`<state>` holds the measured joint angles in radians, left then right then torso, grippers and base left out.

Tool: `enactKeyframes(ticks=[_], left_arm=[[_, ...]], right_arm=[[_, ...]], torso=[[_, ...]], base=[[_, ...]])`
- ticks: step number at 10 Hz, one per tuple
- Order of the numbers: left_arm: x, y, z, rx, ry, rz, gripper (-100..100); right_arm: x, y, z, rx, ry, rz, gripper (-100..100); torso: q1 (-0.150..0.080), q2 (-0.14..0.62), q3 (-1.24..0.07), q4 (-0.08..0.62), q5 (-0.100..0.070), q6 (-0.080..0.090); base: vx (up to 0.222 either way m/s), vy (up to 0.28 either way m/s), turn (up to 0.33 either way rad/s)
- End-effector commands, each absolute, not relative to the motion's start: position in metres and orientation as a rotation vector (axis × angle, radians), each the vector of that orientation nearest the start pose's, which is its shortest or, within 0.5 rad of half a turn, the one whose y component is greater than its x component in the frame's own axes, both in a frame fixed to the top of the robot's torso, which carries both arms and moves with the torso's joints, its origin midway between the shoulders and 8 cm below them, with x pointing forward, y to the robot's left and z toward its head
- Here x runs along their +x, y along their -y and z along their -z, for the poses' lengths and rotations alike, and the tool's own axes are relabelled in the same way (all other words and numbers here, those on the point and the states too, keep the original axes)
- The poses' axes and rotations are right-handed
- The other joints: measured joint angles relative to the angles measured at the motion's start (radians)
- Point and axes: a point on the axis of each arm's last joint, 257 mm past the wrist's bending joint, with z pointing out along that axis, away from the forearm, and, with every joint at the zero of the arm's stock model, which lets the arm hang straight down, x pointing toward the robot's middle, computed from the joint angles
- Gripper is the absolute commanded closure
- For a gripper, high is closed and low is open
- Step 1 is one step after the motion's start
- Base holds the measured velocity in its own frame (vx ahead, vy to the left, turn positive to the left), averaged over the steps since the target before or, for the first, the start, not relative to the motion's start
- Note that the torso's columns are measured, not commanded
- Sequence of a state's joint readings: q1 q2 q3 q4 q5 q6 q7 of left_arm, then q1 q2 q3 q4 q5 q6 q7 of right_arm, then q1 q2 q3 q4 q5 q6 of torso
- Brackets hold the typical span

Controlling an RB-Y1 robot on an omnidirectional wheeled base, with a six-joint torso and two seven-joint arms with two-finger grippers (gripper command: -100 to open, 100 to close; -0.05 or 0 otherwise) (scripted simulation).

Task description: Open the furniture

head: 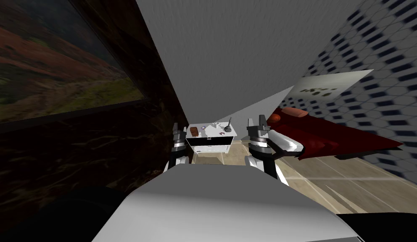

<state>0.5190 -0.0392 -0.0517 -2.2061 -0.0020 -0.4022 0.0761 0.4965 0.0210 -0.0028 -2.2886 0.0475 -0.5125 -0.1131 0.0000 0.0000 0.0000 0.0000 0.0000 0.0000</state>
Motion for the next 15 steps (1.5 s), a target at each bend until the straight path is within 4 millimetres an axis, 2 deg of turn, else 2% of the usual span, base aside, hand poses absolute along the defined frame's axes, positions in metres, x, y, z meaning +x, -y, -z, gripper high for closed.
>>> enactKeyframes(ticks=[1, 9, 10, 12, 15], left_arm=[[0.372, -0.271, 0.036, -0.878, -0.685, 1.369, 0], [0.372, -0.271, 0.036, -0.877, -0.685, 1.369, 0], [0.374, -0.268, 0.042, -0.849, -0.730, 1.365, -100], [0.378, -0.265, 0.054, -0.814, -0.791, 1.358, -100], [0.384, -0.264, 0.081, -0.781, -0.864, 1.342, -100]], right_arm=[[0.341, 0.275, -0.032, 0.665, -0.576, -1.381, 0], [0.341, 0.275, -0.032, 0.664, -0.576, -1.381, 0], [0.341, 0.275, -0.032, 0.664, -0.576, -1.381, 0], [0.341, 0.275, -0.032, 0.665, -0.576, -1.381, 0], [0.341, 0.275, -0.032, 0.665, -0.576, -1.381, 0]], torso=[[0.000, 0.040, -0.082, 0.041, 0.000, 0.000], [0.000, 0.618, -1.234, 0.617, 0.000, 0.000], [0.000, 0.691, -1.382, 0.691, 0.000, 0.000], [0.000, 0.734, -1.471, 0.734, 0.000, 0.000], [-0.001, 0.737, -1.476, 0.738, 0.000, 0.000]], base=[[0.000, 0.000, 0.000], [0.000, 0.000, 0.000], [0.013, -0.006, 0.002], [0.022, -0.018, 0.003], [0.039, -0.034, 0.004]])
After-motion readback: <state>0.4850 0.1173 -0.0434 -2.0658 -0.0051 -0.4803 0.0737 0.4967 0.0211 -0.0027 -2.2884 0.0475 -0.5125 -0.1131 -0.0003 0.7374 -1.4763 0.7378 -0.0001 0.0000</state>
